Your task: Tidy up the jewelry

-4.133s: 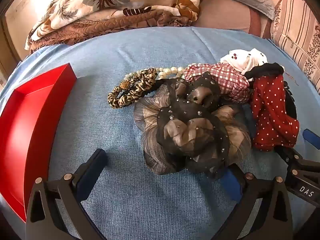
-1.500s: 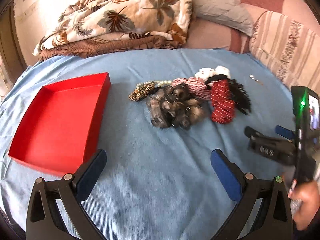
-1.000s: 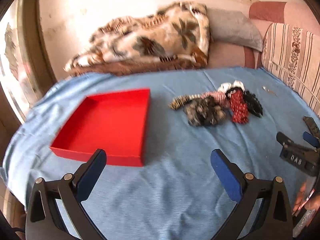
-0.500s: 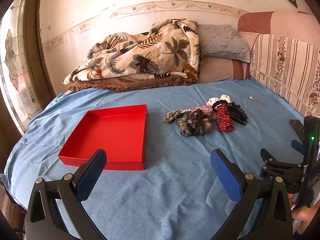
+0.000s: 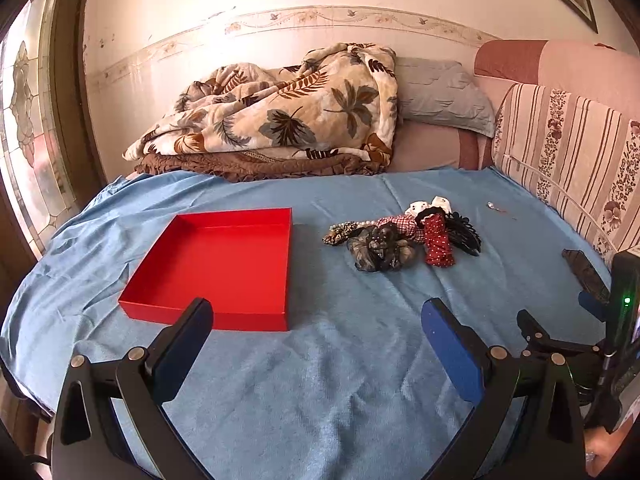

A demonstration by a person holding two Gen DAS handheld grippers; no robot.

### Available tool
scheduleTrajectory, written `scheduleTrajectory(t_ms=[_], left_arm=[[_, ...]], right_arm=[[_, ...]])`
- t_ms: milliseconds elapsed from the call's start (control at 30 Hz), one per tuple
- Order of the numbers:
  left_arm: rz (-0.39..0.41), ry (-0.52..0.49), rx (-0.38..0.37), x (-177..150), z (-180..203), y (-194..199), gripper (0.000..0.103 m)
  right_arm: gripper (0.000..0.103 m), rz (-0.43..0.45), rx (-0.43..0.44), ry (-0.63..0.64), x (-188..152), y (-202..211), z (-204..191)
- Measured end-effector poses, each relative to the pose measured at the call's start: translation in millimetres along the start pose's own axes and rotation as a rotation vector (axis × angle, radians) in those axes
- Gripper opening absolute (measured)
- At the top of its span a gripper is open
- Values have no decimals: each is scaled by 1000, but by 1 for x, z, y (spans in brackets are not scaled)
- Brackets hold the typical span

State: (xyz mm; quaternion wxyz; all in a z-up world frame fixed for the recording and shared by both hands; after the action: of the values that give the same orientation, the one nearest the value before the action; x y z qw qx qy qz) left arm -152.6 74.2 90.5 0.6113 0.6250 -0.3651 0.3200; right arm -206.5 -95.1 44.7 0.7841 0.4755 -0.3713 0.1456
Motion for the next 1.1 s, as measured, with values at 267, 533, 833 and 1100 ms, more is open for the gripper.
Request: scheduleTrajectory(t_ms=[267,533,833,1100], left_arm=[[-18,27,15,0,-13,7,103],[14,-18,95,28,-49,7,103],[-60,-51,60,56,-59,-43,103],[-230,-53,-128,44,14,-131,80]], right_arm=[[103,40,36,10,24,26,-7],[103,82,122,9,75,37,-17],[102,-6,256,-40,93,-32,-37],[74,-149,364,-122,82,-114,-50]])
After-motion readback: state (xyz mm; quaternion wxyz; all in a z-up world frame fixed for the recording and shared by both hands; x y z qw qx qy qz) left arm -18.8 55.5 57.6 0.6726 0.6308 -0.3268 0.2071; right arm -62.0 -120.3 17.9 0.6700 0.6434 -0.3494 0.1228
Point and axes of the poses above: each gripper's, at about its wrist camera, not at the fingertips, and y roughly against the way its jaws point, z to its right, x to its top, the point moved 10 cm from there along -y, roughly the way its jaws point, and after that the axes turned 2 degrees about z, right-handed, at the moved point
